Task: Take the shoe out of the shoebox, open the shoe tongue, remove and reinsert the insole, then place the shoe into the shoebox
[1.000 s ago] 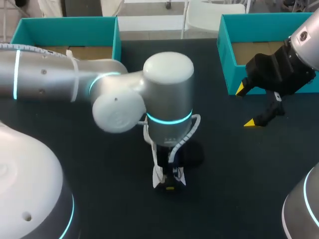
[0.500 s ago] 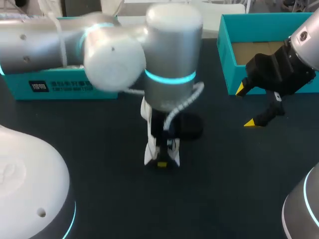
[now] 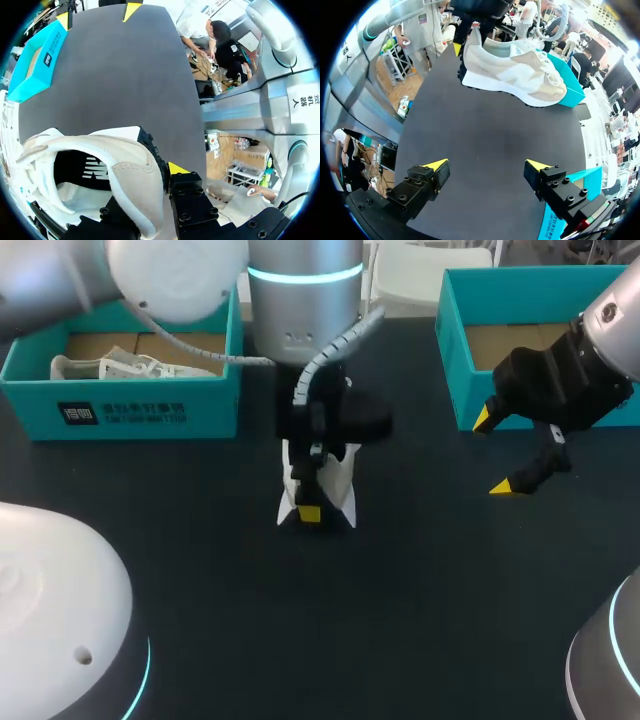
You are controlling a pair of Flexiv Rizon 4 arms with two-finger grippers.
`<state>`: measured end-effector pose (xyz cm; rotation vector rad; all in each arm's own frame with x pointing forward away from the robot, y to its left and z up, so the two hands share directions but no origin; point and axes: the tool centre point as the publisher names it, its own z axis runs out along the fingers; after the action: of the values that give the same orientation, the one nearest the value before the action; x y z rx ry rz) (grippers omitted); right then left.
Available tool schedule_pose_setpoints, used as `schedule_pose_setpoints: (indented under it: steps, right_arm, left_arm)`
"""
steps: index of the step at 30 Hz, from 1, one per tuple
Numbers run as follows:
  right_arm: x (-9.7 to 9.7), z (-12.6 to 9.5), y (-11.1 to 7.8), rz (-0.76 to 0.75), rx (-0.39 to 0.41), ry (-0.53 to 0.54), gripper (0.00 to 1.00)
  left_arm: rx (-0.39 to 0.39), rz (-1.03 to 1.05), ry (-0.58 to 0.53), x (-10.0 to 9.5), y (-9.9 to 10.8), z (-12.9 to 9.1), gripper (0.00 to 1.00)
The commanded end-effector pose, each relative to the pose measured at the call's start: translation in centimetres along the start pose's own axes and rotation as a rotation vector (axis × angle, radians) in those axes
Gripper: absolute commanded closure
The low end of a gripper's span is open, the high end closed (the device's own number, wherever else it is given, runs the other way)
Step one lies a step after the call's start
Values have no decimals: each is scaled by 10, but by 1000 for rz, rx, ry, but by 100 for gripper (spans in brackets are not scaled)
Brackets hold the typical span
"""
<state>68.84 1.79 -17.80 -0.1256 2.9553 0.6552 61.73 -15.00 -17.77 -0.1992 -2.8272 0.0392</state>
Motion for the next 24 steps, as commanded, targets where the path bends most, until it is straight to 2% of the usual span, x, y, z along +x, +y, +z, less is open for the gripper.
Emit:
schedule_pose_setpoints:
  steps: [1, 7, 8, 16, 24]
  right_arm:
    - [-2, 2, 1, 1, 3, 4, 0]
    - [-2, 2, 1, 1, 3, 4, 0]
    - [-2, 2, 1, 1, 3, 4, 0]
    - [-2, 2, 1, 1, 3, 4, 0]
    - [-2, 2, 1, 1, 3, 4, 0]
  left_arm:
    - [3, 1, -2, 1, 2, -2, 100]
    - [3, 1, -2, 1, 2, -2, 100]
    - [-34, 30, -28, -2, 6, -1, 100]
    - [2, 6, -54, -36, 29, -22, 100]
    - [34, 1, -89, -78, 69, -55, 100]
